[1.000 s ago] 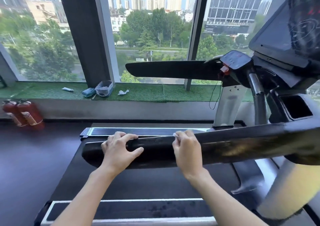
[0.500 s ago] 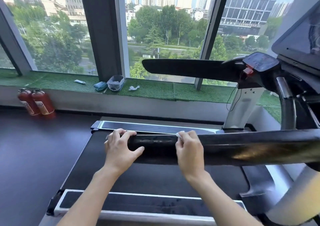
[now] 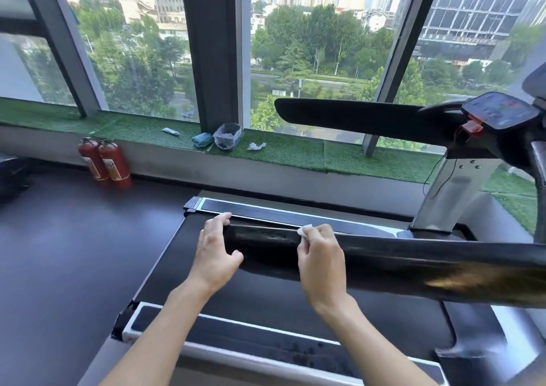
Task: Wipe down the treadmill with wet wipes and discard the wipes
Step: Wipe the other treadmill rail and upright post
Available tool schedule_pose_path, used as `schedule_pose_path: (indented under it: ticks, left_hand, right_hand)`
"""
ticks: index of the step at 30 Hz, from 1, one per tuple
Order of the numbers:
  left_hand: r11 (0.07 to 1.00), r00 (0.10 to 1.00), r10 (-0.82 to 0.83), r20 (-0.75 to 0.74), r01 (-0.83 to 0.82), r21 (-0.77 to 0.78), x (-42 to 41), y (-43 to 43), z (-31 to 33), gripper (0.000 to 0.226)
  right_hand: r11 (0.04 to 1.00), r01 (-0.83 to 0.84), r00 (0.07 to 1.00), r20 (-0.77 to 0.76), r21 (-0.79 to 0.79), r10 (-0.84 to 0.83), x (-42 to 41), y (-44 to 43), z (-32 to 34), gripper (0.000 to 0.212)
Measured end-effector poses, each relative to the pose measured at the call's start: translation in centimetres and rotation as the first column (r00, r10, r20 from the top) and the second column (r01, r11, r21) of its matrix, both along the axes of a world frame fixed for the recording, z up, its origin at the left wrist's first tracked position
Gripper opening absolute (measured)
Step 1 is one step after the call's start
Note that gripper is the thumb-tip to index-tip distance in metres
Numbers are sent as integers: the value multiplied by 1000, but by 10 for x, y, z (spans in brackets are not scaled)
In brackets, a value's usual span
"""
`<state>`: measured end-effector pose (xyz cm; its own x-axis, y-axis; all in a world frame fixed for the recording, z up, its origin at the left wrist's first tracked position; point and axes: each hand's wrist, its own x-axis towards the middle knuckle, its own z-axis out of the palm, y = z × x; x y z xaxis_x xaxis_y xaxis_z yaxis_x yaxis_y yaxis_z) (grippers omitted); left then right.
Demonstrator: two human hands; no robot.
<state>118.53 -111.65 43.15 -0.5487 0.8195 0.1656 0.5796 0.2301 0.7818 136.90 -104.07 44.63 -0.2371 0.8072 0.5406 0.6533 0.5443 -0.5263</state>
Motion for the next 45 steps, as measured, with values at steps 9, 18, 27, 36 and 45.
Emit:
schedule_pose_path:
  ticks: [9,18,27,36,45]
  left_hand:
    - [995,965,-104,239,102,19,-32,-8,8,76]
    - [968,773,-231,591,245,58,-109,-16,11,34]
    - [902,582,-409,703,376,213,-174,16,40,22]
    - [839,531,-453,716,526,142,-197,132,71,54]
    - [609,267,-538,800,779,150,-181,251,107,26]
  right_hand:
    - [994,-95,995,21,52,95,-78,-28,-10,14]
    - [939,-206,975,30,-275,222,-181,-72,-15,16]
    - [694,-429,742,-663,-578,-93,-234,-46,47,17]
    - [762,-182,755,-585,-622,-296,-239,85,57,16]
    - [758,-127,568,-673,-640,-473,-219,186,82,21]
